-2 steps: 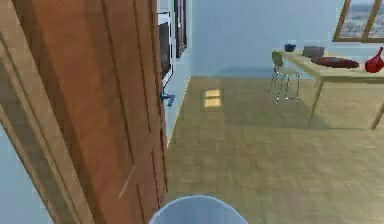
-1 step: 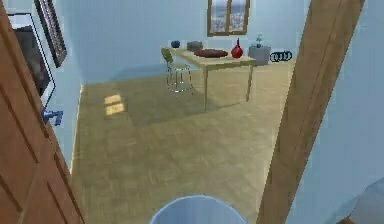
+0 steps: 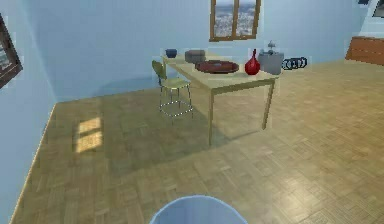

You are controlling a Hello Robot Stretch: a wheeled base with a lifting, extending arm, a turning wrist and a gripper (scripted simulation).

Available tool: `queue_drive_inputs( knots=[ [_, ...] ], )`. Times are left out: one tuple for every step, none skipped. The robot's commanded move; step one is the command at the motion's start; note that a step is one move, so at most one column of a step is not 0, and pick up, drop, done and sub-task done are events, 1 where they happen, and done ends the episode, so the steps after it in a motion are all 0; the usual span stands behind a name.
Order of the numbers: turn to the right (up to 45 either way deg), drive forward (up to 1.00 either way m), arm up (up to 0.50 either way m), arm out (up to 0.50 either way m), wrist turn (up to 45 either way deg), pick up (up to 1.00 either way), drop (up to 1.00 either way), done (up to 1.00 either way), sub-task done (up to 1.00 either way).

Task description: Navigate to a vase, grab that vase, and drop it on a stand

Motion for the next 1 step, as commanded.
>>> queue_drive_inputs(
  knots=[
    [30.0,0.00,0.00,0.00,0.0,0.00,0.00,0.00,0.00]
  ],
)
